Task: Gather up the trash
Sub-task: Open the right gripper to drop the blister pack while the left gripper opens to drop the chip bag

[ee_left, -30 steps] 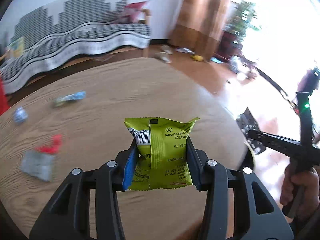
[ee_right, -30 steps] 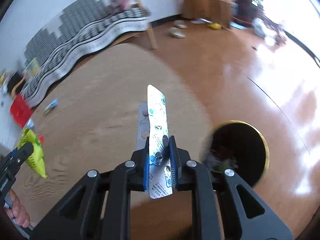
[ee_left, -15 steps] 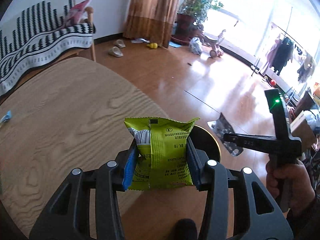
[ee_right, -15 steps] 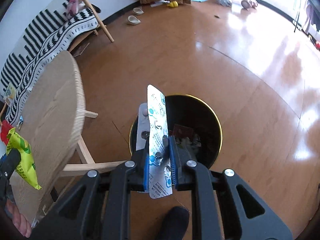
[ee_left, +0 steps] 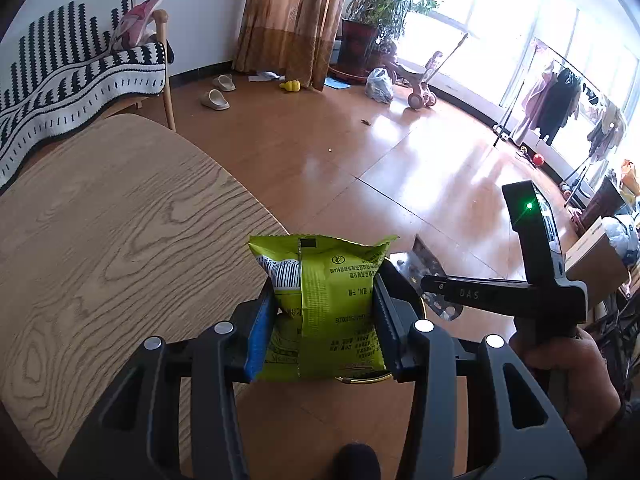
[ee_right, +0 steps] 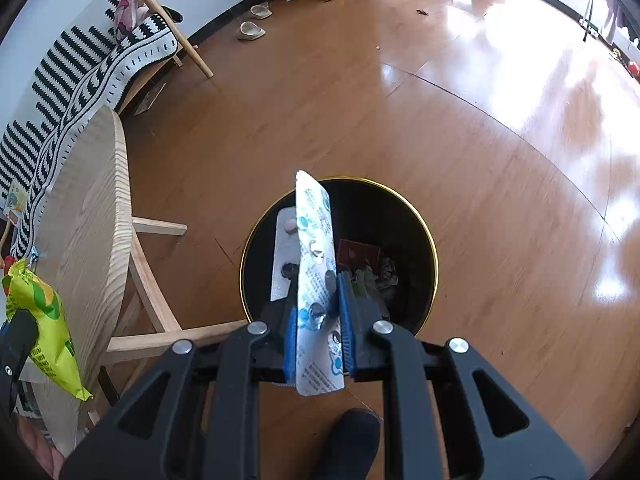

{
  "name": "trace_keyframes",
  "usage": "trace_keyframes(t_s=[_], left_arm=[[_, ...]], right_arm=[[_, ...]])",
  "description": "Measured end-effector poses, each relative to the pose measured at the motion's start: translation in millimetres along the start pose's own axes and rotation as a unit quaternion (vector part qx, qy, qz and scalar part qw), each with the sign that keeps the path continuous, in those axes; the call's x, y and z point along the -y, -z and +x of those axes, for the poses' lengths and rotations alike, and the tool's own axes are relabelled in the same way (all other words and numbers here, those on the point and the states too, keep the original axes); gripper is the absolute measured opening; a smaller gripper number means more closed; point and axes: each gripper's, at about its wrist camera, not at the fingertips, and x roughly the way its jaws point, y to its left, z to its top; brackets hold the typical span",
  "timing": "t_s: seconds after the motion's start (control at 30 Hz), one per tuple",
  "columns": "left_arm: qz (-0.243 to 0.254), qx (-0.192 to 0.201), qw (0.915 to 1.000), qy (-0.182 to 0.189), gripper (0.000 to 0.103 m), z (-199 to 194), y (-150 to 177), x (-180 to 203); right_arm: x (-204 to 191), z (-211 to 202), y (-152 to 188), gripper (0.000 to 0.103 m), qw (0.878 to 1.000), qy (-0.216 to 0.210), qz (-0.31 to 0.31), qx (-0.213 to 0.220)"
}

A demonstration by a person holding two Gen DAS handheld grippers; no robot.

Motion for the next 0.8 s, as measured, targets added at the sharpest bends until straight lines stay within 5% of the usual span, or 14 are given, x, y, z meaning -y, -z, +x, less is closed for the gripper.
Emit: trace_keyframes(t_s=[0.1,0.73,0.8], left_arm=[[-0.003,-0.004,1.0000,0.001,0.045,5,-1,0],[0.008,-0.036,0.9977,0.057,0.046,74,-5,46],[0.007,-0.034,0.9975,0.062,0.065,79,-7,48]], right_arm=[[3,-7,-1,0.072,1.000,0.003,0.001,0.020],[53,-46,-2,0.073,0.994,0.008,0.069,0.081],[59,-49,-1,0.075,0.994,0.009,0.072,0.086]])
